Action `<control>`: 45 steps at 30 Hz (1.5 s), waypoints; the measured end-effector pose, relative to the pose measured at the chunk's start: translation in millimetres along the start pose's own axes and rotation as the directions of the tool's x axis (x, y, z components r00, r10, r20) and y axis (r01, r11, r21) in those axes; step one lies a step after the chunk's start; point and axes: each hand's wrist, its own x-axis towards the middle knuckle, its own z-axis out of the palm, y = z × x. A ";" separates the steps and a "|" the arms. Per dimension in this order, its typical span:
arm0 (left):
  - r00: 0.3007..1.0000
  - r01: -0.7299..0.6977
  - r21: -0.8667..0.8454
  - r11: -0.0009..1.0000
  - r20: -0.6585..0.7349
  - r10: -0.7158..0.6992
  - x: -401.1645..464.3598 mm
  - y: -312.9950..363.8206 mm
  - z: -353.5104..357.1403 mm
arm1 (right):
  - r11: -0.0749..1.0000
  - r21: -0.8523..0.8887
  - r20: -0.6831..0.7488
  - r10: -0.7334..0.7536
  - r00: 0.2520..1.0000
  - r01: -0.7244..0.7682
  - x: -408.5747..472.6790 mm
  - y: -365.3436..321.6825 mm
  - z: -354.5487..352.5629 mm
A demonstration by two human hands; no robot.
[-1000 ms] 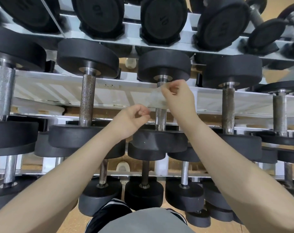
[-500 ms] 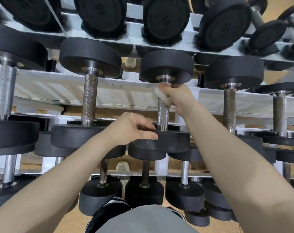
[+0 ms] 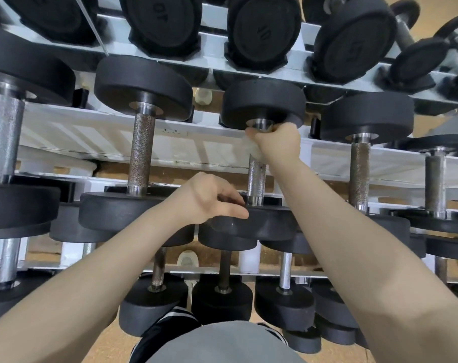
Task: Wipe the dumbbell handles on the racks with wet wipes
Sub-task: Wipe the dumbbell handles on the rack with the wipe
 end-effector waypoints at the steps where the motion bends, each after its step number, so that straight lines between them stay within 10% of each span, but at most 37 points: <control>1: 1.000 0.000 0.001 1.000 -0.006 0.000 -1.3 0.3 0.5 | 1.000 0.023 -0.005 0.000 1.000 0.000 0.9 0.1 0.5; 11: 1.000 0.015 -0.003 1.000 -0.019 -0.015 0.8 -1.5 1.6 | 0.990 -0.138 0.226 0.023 0.974 0.008 -20.7 31.0 -7.2; 21: 0.998 0.040 -0.025 0.999 -0.038 -0.041 -2.3 -1.6 2.4 | 0.998 0.063 0.186 0.009 0.982 -0.022 -12.6 24.3 -0.8; 27: 1.000 0.022 0.014 1.000 -0.014 -0.022 -0.3 2.1 0.6 | 0.986 -0.168 0.308 0.068 0.949 -0.016 -21.3 32.6 -14.9; 36: 0.999 0.035 -0.046 0.998 -0.036 -0.036 -3.3 -0.7 2.9 | 0.999 0.048 0.265 0.013 0.964 -0.027 -16.8 29.0 -8.0; 45: 0.999 0.000 0.010 1.000 -0.051 0.000 -2.6 -0.6 3.9 | 0.974 -0.227 0.451 0.128 0.883 -0.026 -35.0 39.1 -24.9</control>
